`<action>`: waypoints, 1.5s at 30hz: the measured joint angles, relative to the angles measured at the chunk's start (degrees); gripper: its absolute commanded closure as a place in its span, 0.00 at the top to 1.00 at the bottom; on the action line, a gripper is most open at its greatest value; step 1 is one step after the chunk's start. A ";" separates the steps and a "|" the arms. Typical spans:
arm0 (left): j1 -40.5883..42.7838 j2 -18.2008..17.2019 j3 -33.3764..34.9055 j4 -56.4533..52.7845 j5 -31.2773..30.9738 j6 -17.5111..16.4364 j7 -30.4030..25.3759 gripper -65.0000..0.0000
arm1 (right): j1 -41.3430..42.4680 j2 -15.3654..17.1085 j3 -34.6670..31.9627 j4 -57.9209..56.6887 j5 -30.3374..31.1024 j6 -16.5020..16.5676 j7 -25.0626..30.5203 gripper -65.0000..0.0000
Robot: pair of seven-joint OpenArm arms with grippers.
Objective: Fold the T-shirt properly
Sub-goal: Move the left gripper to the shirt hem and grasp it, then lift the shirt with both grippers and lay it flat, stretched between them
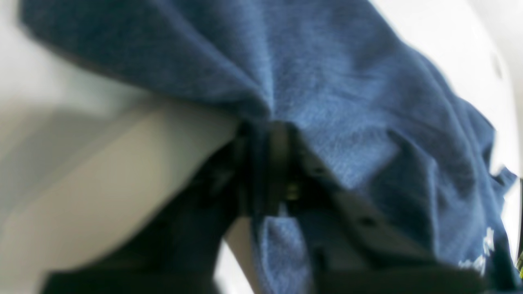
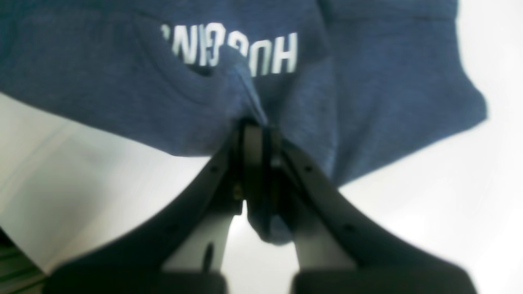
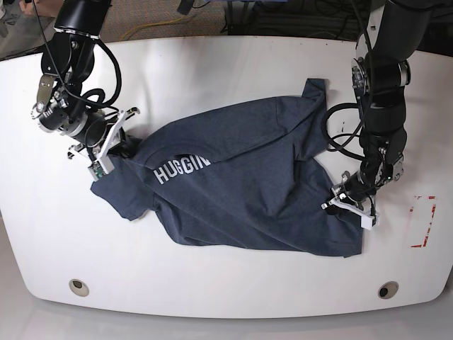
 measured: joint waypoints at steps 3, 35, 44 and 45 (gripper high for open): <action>3.04 -0.04 0.70 6.14 0.48 1.53 2.01 0.00 | 0.26 0.24 1.31 -0.66 -0.20 -0.11 0.17 0.00; 0.48 -17.03 -12.50 64.54 -0.63 1.36 32.15 0.00 | 44.70 8.90 -4.13 -8.55 2.71 0.59 -6.10 0.00; -11.89 -19.96 -11.65 65.11 -0.22 1.66 37.79 0.00 | 58.53 11.39 -12.20 -9.16 2.89 0.42 -4.96 0.00; -11.87 -20.09 -11.15 65.13 0.02 1.75 38.21 0.00 | 58.49 11.41 -12.20 -8.96 2.93 0.42 -4.92 0.00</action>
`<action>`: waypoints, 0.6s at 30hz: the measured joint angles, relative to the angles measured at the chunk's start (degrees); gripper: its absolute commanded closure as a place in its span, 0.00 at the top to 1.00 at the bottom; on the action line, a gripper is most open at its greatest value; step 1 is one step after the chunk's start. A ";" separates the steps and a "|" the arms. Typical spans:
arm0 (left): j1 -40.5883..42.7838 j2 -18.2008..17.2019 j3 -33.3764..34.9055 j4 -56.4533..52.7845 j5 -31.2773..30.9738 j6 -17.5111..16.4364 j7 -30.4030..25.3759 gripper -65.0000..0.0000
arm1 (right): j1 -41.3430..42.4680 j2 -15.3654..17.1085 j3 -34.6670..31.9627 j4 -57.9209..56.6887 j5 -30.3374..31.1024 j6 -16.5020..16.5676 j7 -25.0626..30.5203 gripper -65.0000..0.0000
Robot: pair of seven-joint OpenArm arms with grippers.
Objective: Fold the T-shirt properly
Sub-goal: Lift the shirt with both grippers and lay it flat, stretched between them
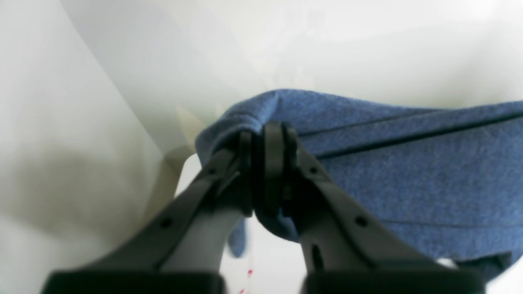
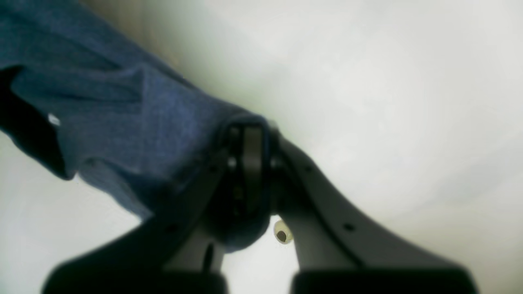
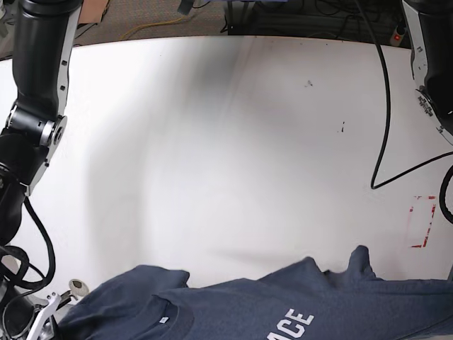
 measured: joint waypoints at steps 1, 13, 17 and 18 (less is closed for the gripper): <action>0.22 -0.02 0.59 0.04 0.00 0.07 0.46 0.00 | -0.46 0.11 0.02 0.09 -0.02 0.02 -0.07 0.00; 23.91 4.07 0.44 -0.02 0.00 0.02 1.77 0.01 | -28.65 -3.23 8.41 5.31 -1.20 -0.13 -1.42 0.00; 33.77 3.87 -0.90 0.04 0.04 -1.44 -0.96 0.01 | -39.36 -5.40 11.61 7.26 -1.20 -0.26 -1.20 0.00; 35.78 3.87 -1.01 -0.15 0.37 -2.82 -0.92 0.03 | -41.62 -5.97 12.02 7.30 -1.46 -0.20 -1.36 0.00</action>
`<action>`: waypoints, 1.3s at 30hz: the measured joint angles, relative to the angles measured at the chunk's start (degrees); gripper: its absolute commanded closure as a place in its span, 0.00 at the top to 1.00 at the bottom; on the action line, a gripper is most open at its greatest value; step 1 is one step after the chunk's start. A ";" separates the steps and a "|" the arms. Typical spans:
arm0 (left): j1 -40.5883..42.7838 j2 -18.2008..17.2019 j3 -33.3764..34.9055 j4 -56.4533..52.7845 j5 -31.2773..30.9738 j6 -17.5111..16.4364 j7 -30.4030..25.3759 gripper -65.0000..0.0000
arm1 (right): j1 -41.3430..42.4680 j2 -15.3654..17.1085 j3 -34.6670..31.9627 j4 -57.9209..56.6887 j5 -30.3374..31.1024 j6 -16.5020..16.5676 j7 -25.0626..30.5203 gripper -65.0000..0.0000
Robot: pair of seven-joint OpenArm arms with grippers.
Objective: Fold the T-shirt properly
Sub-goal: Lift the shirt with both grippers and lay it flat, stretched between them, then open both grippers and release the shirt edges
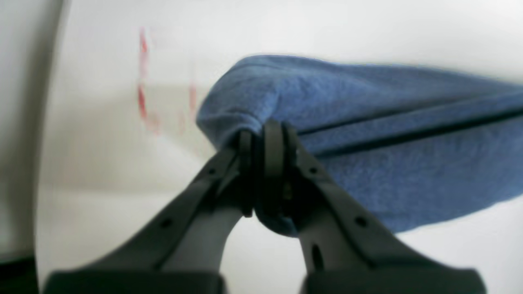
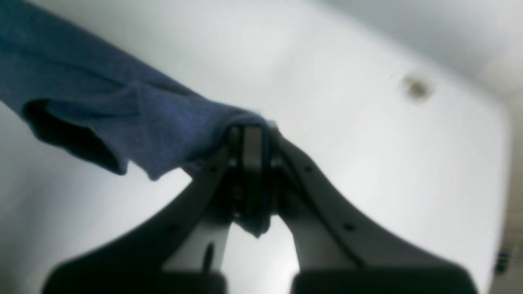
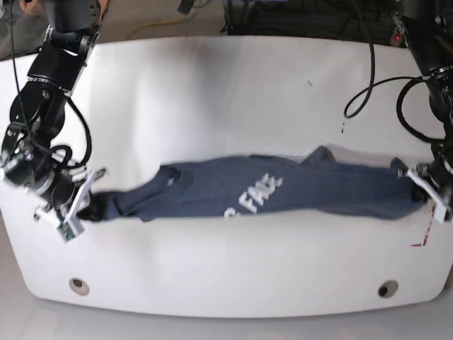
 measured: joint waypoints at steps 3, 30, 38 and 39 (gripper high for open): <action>4.46 1.60 -0.46 -0.33 1.46 -2.73 -0.55 0.18 | -6.78 -1.77 1.46 0.13 -0.07 -0.09 0.00 0.00; 25.33 0.76 -0.52 -5.60 5.51 -19.76 -7.91 0.69 | -30.10 -12.02 12.37 3.63 -1.46 -0.33 -0.26 0.68; 26.86 0.79 -0.52 -3.82 5.22 -19.87 -8.96 0.69 | -31.30 -16.83 17.79 11.15 -0.81 -0.33 -0.11 0.73; 26.71 0.83 -0.52 -3.37 5.20 -19.89 -8.98 0.69 | -30.80 -16.92 18.23 11.15 -1.03 -0.33 -0.26 0.73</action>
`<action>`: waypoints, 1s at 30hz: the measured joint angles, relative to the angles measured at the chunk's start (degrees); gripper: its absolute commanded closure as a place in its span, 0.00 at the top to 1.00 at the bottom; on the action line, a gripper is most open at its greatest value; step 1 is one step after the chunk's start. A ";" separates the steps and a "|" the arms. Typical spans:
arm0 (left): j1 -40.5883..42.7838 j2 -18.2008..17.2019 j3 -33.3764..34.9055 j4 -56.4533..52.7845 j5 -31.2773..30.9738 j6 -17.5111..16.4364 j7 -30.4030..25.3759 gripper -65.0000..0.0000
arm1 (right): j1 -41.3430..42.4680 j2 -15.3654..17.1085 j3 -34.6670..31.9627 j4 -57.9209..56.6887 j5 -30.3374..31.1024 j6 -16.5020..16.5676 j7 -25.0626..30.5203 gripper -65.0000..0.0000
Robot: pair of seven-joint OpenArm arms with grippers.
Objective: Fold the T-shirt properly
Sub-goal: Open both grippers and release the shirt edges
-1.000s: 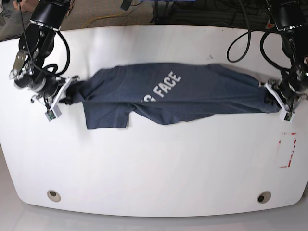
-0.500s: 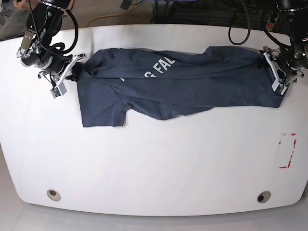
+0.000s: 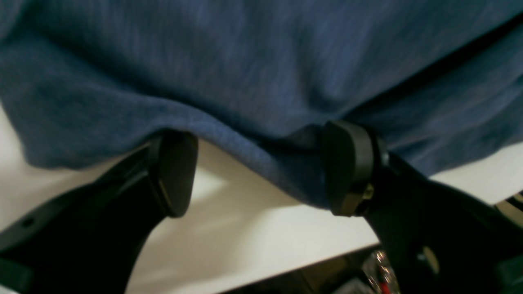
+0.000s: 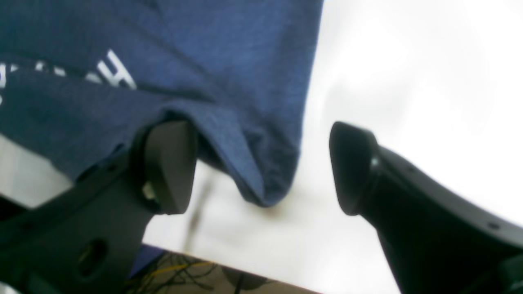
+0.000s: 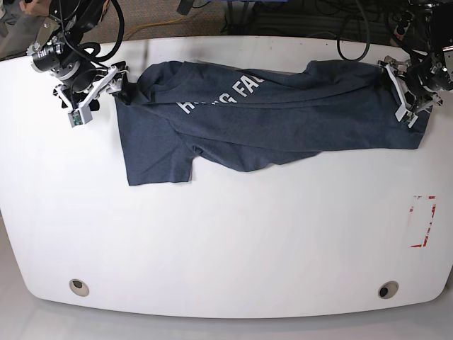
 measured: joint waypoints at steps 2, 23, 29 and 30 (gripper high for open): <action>-0.11 0.02 -0.57 1.79 -0.04 0.00 -0.15 0.68 | 1.70 0.15 0.55 0.00 -0.42 -0.07 0.04 0.73; -1.29 -1.57 -15.47 10.49 -14.36 -0.02 6.75 0.69 | 20.61 5.86 -0.70 -27.98 -3.93 -0.26 3.08 0.73; -4.11 -1.68 -17.99 7.87 -14.36 -0.02 6.16 0.69 | 21.20 6.78 -2.51 -34.01 -6.69 -0.11 5.03 0.73; -4.59 -1.57 -18.56 6.64 -14.21 -0.04 6.40 0.69 | 21.24 6.91 -3.56 -34.23 -6.67 -0.13 5.16 0.73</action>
